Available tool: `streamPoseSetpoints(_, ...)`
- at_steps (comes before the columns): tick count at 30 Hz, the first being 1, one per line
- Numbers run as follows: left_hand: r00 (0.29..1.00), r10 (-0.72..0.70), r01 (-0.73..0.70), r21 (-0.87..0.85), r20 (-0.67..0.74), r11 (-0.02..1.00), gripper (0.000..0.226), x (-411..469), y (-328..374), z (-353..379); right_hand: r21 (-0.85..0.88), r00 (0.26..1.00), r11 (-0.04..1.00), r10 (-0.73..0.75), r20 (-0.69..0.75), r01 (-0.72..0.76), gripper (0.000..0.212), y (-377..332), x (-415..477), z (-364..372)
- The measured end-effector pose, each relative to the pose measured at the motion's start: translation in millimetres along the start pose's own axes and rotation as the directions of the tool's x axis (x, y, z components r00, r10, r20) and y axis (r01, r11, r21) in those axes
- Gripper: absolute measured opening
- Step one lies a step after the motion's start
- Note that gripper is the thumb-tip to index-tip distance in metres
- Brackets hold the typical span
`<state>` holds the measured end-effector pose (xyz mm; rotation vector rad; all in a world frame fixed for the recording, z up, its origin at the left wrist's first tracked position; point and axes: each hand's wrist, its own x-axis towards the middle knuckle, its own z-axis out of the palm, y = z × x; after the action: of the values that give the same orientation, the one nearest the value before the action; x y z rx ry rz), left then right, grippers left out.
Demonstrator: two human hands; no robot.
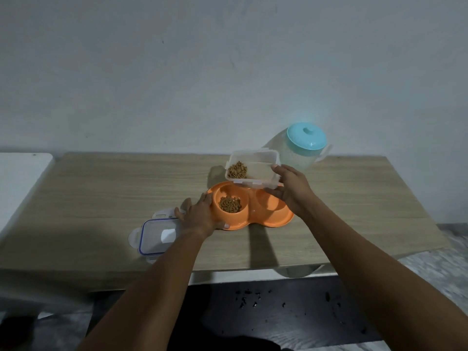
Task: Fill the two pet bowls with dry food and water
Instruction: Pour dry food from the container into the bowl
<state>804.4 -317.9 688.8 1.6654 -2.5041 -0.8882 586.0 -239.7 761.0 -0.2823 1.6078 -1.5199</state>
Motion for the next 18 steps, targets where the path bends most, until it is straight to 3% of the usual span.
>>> streamPoseSetpoints(5,1.0,0.0,0.0,0.016,-0.016,1.0,0.112,3,-2,1,-0.006,0.998,0.998,0.068,0.008,-0.068,0.016,-2,25,29)
streamPoseSetpoints(18,0.998,0.034,-0.031,0.078,-0.045,0.996,0.11,9,-3,1,-0.151,0.985,0.974,0.17,-0.001,-0.168,0.018,9,101,89)
